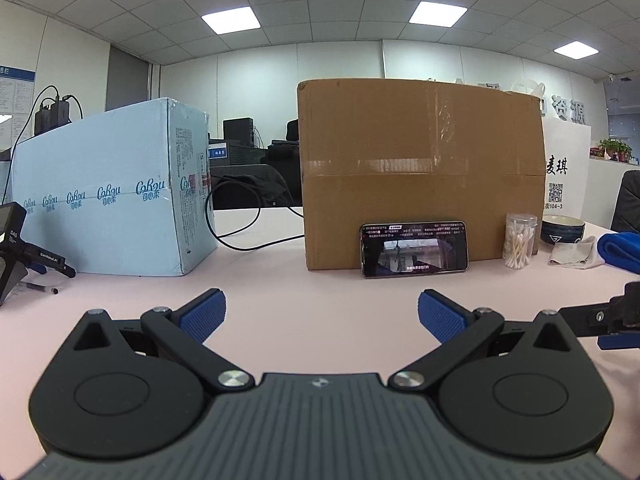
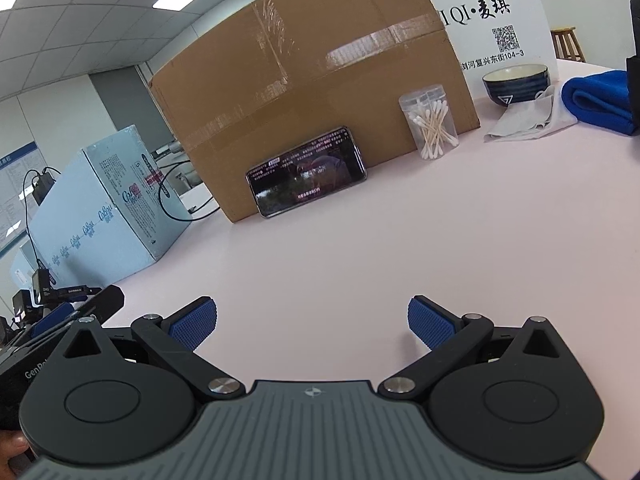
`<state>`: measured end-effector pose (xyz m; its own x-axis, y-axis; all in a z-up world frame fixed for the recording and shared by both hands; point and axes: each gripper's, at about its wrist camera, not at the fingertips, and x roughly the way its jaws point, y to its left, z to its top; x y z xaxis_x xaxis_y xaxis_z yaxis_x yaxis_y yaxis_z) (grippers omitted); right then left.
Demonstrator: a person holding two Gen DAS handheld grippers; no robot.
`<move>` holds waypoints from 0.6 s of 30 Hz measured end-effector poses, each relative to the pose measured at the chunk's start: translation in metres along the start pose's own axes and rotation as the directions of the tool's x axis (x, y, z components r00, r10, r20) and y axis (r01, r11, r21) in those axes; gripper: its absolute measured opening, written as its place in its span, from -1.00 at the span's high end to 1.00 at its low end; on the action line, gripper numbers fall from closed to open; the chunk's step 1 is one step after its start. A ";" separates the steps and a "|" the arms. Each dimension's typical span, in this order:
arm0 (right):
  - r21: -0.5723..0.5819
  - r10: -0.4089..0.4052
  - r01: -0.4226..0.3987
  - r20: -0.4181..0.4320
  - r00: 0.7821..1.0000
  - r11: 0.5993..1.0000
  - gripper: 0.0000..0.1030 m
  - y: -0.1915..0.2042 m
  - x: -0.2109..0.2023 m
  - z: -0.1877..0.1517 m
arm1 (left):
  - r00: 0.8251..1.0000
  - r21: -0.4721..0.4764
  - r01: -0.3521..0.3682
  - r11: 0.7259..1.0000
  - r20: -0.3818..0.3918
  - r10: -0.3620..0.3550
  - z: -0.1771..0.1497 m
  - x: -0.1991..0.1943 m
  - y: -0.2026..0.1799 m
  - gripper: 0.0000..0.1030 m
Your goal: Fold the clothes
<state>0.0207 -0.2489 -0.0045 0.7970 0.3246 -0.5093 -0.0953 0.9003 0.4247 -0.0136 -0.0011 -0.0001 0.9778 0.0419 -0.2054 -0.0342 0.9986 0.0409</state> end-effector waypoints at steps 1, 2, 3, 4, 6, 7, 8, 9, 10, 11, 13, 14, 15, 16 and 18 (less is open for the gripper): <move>-0.001 0.007 -0.007 -0.006 1.000 1.000 -1.00 0.000 0.000 0.000 | 1.000 -0.007 -0.003 1.000 -0.005 0.003 0.001 0.000 0.001 -1.00; -0.003 0.013 -0.013 -0.008 1.000 1.000 -1.00 0.000 0.001 0.000 | 1.000 -0.012 -0.002 1.000 -0.008 0.002 0.001 0.000 0.002 -1.00; -0.011 0.023 -0.023 -0.008 1.000 1.000 -1.00 0.002 0.000 -0.001 | 1.000 -0.016 0.001 1.000 -0.010 -0.001 0.001 0.000 0.003 -1.00; -0.018 0.027 -0.027 -0.007 1.000 0.999 -1.00 0.003 0.000 -0.001 | 1.000 -0.020 0.004 1.000 -0.013 -0.004 0.001 0.000 0.004 -1.00; -0.034 0.044 -0.044 -0.003 0.999 0.998 -1.00 0.005 -0.001 -0.002 | 1.000 -0.022 0.013 1.000 -0.027 -0.014 0.001 0.001 0.006 -1.00; -0.042 0.050 -0.050 -0.002 0.999 0.998 -1.00 0.007 -0.002 -0.002 | 0.999 -0.023 0.018 1.000 -0.038 -0.019 0.001 0.002 0.007 -1.00; -0.052 0.056 -0.056 -0.002 0.998 0.997 -1.00 0.008 -0.002 -0.003 | 0.999 -0.025 0.020 0.999 -0.046 -0.022 0.001 0.002 0.007 -1.00; -0.063 0.062 -0.062 -0.003 0.998 0.996 -1.00 0.010 -0.002 -0.003 | 0.998 -0.035 0.021 0.999 -0.059 -0.023 0.001 0.003 0.009 -1.00; -0.077 0.066 -0.066 -0.001 0.998 0.995 -1.00 0.013 -0.003 -0.003 | 0.997 -0.046 0.019 0.999 -0.072 -0.022 0.001 0.004 0.012 -1.00; -0.091 0.070 -0.070 0.001 0.998 0.993 -1.00 0.015 -0.003 -0.004 | 0.997 -0.055 0.019 0.998 -0.080 -0.023 0.001 0.005 0.014 -1.00; -0.099 0.071 -0.070 0.001 0.997 0.993 -1.00 0.017 -0.003 -0.004 | 0.995 -0.074 0.024 0.997 -0.094 -0.031 0.000 0.005 0.018 -1.00; -0.103 0.071 -0.070 0.001 0.997 0.992 -1.00 0.018 -0.003 -0.004 | 0.995 -0.080 0.026 0.996 -0.096 -0.034 0.000 0.004 0.019 -1.00; -0.103 0.068 -0.068 -0.002 0.998 0.992 -1.00 0.018 -0.003 -0.004 | 0.995 -0.081 0.026 0.996 -0.092 -0.034 0.000 0.002 0.020 -1.00; -0.103 0.066 -0.066 -0.004 0.998 0.993 -1.00 0.018 -0.002 -0.004 | 0.996 -0.080 0.025 0.996 -0.087 -0.032 0.000 0.000 0.020 -1.00; -0.105 0.071 -0.071 -0.005 0.997 0.992 -1.00 0.018 -0.002 -0.004 | 0.997 -0.079 0.032 0.996 -0.068 -0.037 -0.002 -0.006 0.022 -1.00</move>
<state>0.0153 -0.2318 0.0011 0.7850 0.3893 -0.4819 -0.2142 0.9004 0.3786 -0.0209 0.0209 0.0004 0.9621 0.0066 -0.2727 -0.0191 0.9989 -0.0433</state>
